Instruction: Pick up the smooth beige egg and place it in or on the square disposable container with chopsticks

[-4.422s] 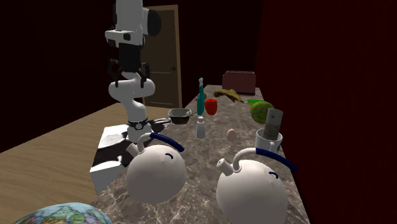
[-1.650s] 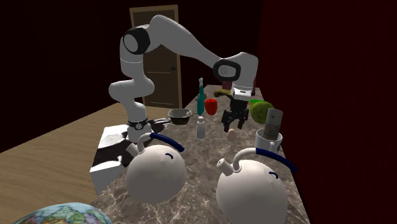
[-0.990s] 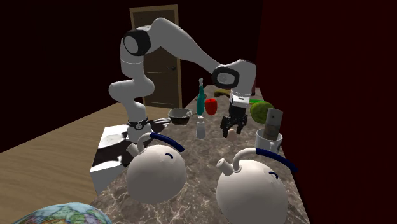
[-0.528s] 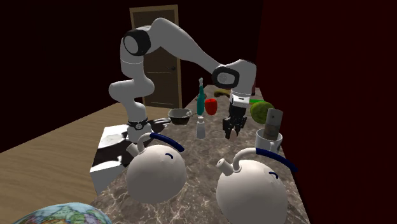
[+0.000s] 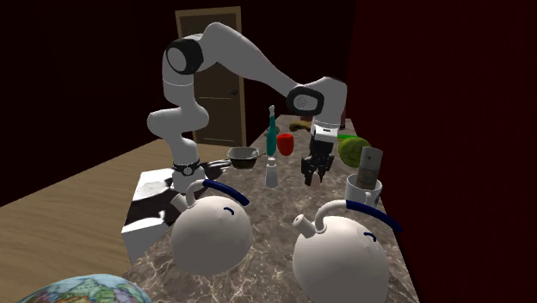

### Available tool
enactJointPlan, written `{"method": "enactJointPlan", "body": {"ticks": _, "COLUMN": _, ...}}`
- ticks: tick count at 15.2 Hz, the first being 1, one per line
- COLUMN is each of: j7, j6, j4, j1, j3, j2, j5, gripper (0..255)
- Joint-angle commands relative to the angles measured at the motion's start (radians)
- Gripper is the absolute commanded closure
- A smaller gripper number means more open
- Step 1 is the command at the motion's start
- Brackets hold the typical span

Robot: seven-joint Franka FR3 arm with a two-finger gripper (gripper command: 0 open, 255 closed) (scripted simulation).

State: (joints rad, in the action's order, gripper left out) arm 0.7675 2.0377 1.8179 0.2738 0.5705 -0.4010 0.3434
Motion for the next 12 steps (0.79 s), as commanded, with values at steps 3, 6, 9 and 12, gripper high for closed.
{"method": "enactJointPlan", "body": {"ticks": 3, "j7": -0.014, "j6": -0.043, "j4": -0.022, "j1": -0.005, "j3": 0.009, "j2": 0.025, "j5": -0.019, "gripper": 255}}
{"method": "enactJointPlan", "body": {"ticks": 6, "j7": -0.025, "j6": -0.075, "j4": -0.041, "j1": -0.008, "j3": 0.015, "j2": 0.043, "j5": -0.032, "gripper": 255}}
{"method": "enactJointPlan", "body": {"ticks": 9, "j7": -0.035, "j6": -0.108, "j4": -0.061, "j1": -0.01, "j3": 0.02, "j2": 0.059, "j5": -0.045, "gripper": 255}}
{"method": "enactJointPlan", "body": {"ticks": 12, "j7": -0.044, "j6": -0.142, "j4": -0.084, "j1": -0.012, "j3": 0.024, "j2": 0.073, "j5": -0.056, "gripper": 255}}
